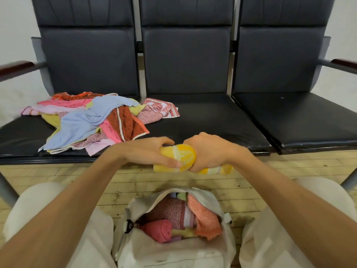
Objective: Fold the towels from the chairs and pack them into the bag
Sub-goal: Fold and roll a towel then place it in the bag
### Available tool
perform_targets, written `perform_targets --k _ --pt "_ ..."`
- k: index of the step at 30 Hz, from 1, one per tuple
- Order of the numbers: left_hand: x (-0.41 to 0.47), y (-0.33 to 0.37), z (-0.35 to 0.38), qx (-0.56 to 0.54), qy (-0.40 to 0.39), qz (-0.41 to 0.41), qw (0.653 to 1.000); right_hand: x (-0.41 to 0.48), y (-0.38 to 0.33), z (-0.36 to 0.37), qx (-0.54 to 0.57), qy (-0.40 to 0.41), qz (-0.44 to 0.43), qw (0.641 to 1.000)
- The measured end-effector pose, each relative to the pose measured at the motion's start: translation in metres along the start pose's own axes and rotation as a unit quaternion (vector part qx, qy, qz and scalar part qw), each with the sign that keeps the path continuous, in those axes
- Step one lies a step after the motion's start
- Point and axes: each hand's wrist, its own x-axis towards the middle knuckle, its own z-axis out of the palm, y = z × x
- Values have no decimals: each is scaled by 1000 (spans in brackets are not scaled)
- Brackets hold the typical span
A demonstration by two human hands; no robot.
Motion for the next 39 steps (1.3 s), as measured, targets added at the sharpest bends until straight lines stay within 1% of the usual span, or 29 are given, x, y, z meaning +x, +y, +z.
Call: perform_targets --k 1,3,5,6,9,13,16,18,20,22,23,25,27,31,33,36,39 --pt "5 3 4 60 -3 -9 998 1 -3 4 -37 4 -3 999" --pt "18 6 17 138 -11 -14 990 2 -7 10 -101 9 -7 995" --pt "30 3 29 166 -10 -3 986 3 -2 16 -135 2 2 991" --pt "36 1 34 147 -8 4 989 3 2 19 -135 -11 13 991" --pt "47 -8 47 61 -25 4 998 1 14 34 -71 -69 37 994" --pt "55 -36 71 36 -38 -1 999 -6 35 56 50 -104 41 992" --pt "61 -51 89 28 -31 22 999 -14 47 68 128 -123 71 982" --pt "68 -61 97 17 -40 15 999 -16 54 81 180 -131 93 970" --pt "75 -72 104 28 -49 15 998 -18 57 99 251 -124 118 953" --pt "78 -88 112 33 -68 3 997 -23 58 119 325 -112 147 928" --pt "79 -97 116 54 -85 -7 995 -26 60 131 352 -114 163 915" --pt "81 -116 124 150 -102 -34 983 -31 64 156 387 -129 195 892" --pt "83 -138 137 219 -60 -74 971 -35 69 175 413 -128 221 874" --pt "90 -161 172 250 48 -138 957 -33 69 206 494 -120 273 817" --pt "96 -168 179 256 104 -141 951 -27 66 221 511 -137 303 793" --pt "100 -179 166 216 119 -110 963 -17 55 236 527 -160 337 764" --pt "97 -187 145 158 88 -73 981 4 37 252 580 -112 352 726"
